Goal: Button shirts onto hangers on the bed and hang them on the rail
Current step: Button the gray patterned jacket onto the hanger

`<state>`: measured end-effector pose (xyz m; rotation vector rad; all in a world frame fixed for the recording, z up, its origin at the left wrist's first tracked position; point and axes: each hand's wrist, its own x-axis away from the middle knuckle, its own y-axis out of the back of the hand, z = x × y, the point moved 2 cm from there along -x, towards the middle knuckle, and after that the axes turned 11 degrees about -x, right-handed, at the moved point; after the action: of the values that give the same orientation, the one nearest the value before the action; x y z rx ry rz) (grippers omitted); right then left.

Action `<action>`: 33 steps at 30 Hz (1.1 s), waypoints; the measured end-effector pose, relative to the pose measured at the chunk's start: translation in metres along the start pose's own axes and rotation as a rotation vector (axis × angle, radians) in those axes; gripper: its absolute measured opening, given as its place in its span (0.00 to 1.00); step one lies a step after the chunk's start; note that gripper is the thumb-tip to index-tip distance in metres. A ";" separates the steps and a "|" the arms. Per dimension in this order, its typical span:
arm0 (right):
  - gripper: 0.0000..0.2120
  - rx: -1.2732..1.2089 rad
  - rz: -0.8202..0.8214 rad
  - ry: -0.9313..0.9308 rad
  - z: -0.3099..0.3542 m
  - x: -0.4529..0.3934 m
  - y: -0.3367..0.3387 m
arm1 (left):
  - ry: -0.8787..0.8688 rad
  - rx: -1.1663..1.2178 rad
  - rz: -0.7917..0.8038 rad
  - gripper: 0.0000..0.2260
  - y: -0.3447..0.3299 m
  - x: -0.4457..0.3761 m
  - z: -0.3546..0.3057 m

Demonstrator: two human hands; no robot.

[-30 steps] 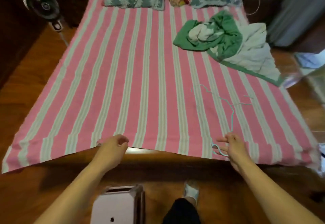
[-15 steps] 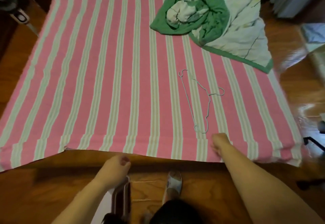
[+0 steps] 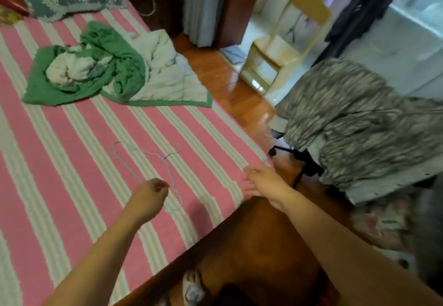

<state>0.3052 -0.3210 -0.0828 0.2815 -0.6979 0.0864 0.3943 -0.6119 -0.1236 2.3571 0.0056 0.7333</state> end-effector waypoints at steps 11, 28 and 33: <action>0.10 -0.230 -0.431 0.298 0.068 0.099 0.332 | -0.766 -0.212 0.009 0.07 -0.031 0.012 -0.414; 0.08 -0.382 -0.599 0.230 0.009 -0.008 0.656 | -0.787 -0.363 0.240 0.06 -0.305 -0.074 -0.676; 0.06 -0.357 -0.612 0.204 0.016 -0.043 0.688 | -0.820 -0.247 0.149 0.10 -0.360 -0.117 -0.728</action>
<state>0.1439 0.3343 0.0570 0.1304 -0.3911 -0.5810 -0.0086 0.0799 0.0578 2.2632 -0.5794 -0.2030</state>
